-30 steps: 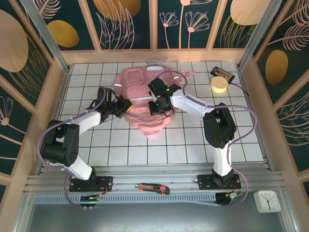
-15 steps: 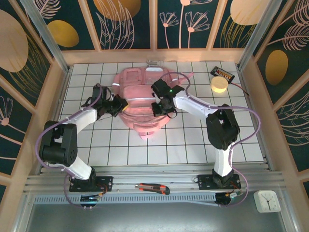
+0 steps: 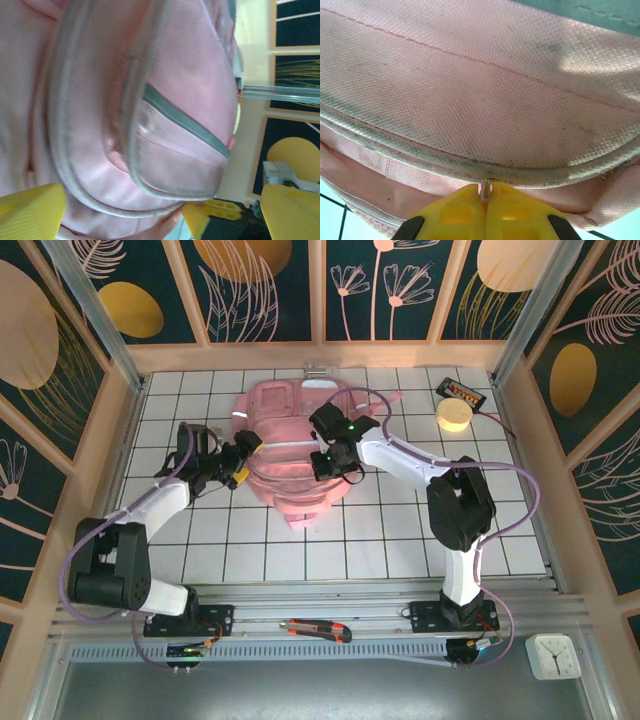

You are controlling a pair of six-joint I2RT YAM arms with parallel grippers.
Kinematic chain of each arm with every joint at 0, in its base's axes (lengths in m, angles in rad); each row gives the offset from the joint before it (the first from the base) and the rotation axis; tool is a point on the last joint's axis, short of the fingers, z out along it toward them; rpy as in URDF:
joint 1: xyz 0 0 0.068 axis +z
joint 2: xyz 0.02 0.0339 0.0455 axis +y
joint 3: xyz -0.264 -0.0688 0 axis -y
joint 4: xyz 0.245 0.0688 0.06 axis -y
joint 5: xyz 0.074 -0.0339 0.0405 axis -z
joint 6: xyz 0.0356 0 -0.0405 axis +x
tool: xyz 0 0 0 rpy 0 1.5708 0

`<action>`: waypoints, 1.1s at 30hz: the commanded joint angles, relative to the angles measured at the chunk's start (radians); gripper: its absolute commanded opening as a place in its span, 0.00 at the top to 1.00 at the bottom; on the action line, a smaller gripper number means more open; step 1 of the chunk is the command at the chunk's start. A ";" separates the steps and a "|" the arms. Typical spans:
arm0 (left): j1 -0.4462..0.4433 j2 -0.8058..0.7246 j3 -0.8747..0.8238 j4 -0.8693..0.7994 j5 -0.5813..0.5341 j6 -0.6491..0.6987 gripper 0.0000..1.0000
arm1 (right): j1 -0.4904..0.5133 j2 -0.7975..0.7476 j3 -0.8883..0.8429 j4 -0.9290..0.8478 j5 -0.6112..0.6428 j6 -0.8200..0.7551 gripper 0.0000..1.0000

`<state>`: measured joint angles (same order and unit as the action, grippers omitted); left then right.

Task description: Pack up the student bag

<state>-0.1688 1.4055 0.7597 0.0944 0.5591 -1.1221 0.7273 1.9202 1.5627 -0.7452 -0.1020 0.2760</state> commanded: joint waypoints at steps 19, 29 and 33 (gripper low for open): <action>-0.163 0.205 -0.001 0.409 -0.039 -0.410 0.26 | 0.038 -0.039 -0.049 0.017 0.007 0.047 1.00; -0.164 0.269 0.026 0.410 -0.067 -0.400 0.44 | 0.038 -0.039 -0.050 0.021 -0.001 0.035 1.00; -0.164 0.277 0.015 0.416 -0.074 -0.390 0.67 | 0.035 -0.037 -0.048 0.014 0.005 0.023 1.00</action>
<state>-0.3275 1.6596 0.7559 0.4515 0.5148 -1.5085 0.7479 1.9194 1.5257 -0.6983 -0.0788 0.3054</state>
